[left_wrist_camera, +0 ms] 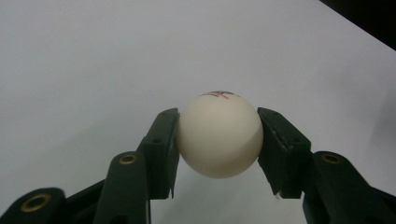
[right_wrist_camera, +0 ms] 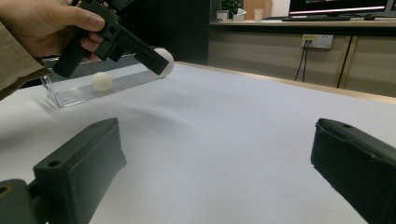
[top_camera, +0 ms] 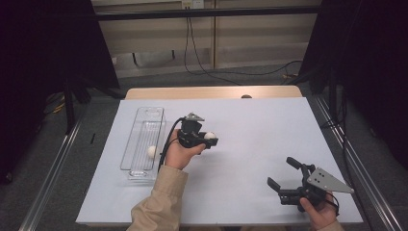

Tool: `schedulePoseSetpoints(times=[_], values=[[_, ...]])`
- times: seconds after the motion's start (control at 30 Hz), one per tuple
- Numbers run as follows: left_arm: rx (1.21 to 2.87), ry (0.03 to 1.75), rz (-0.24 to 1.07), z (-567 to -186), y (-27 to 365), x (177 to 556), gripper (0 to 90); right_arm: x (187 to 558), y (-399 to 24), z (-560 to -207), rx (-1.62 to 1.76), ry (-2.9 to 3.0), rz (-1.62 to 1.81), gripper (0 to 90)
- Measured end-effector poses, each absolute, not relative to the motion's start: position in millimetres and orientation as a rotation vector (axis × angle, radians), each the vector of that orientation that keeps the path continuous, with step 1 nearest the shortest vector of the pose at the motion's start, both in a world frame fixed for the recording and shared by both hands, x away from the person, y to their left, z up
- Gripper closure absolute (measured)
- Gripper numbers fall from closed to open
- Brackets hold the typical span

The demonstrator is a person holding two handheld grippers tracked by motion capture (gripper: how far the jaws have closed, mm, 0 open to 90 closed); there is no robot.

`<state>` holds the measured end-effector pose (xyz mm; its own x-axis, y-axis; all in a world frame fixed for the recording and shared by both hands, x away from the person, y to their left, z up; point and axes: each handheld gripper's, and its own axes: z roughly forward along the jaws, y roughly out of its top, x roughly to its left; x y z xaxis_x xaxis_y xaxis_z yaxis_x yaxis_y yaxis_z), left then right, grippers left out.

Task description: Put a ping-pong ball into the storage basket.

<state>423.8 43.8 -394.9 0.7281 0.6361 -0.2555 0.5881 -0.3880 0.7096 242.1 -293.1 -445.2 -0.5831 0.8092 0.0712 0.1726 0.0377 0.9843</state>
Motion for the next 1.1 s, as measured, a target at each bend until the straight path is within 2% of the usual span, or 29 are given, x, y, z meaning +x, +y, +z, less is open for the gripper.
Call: schedulePoseSetpoints(times=[1.1], values=[[2.029, 1.002, 0.131, -380, 84, 426, 51.1, 243, -292, -445, 0.99, 1.799, 1.589, 1.5]])
